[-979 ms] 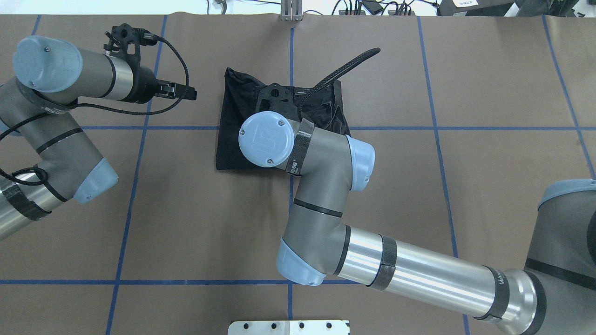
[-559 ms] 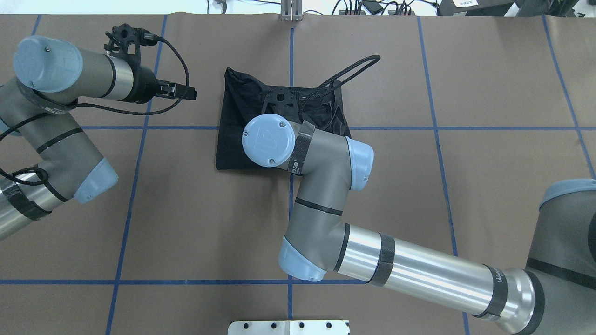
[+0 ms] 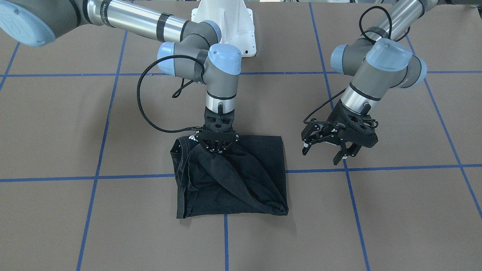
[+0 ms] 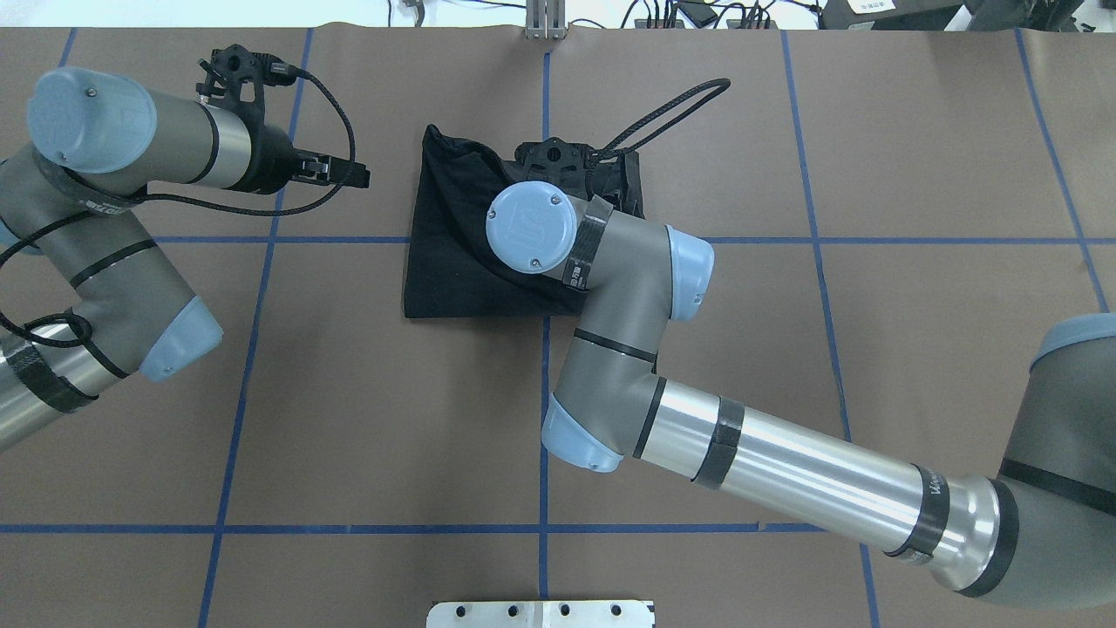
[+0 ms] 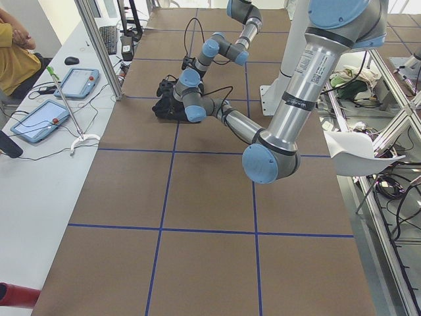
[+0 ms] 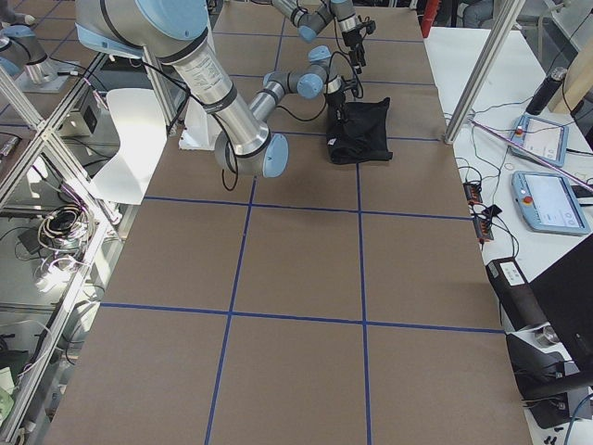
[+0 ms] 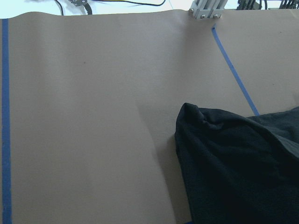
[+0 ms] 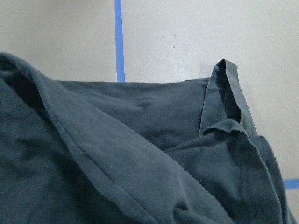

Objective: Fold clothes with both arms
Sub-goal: 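Press the right gripper down on the folded shirt while the left withdraws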

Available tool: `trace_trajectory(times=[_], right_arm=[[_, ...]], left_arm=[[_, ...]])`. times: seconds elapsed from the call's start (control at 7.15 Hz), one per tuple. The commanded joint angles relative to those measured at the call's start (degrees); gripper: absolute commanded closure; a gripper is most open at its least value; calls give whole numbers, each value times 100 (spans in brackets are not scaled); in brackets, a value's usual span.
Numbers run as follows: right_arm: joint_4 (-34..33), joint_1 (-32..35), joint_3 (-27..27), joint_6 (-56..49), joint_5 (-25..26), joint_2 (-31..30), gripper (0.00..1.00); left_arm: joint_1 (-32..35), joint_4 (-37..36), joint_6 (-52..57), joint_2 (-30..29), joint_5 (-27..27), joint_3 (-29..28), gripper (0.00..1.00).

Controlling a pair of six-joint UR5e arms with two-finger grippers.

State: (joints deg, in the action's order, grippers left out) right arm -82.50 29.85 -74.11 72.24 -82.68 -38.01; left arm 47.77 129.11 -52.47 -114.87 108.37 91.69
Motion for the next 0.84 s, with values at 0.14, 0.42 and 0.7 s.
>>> trace_trajectory(times=[0.14, 0.42, 0.7], right_arm=[[1048, 678, 1156, -412, -11, 431, 100], [1753, 794, 1847, -421, 51, 636, 100], [1746, 1031, 1778, -656, -316, 742, 100]], left_arm=[[22, -9, -9, -9, 0, 24, 0], [31, 0, -9, 0, 9, 33, 0], [31, 0, 0, 8, 9, 42, 0]])
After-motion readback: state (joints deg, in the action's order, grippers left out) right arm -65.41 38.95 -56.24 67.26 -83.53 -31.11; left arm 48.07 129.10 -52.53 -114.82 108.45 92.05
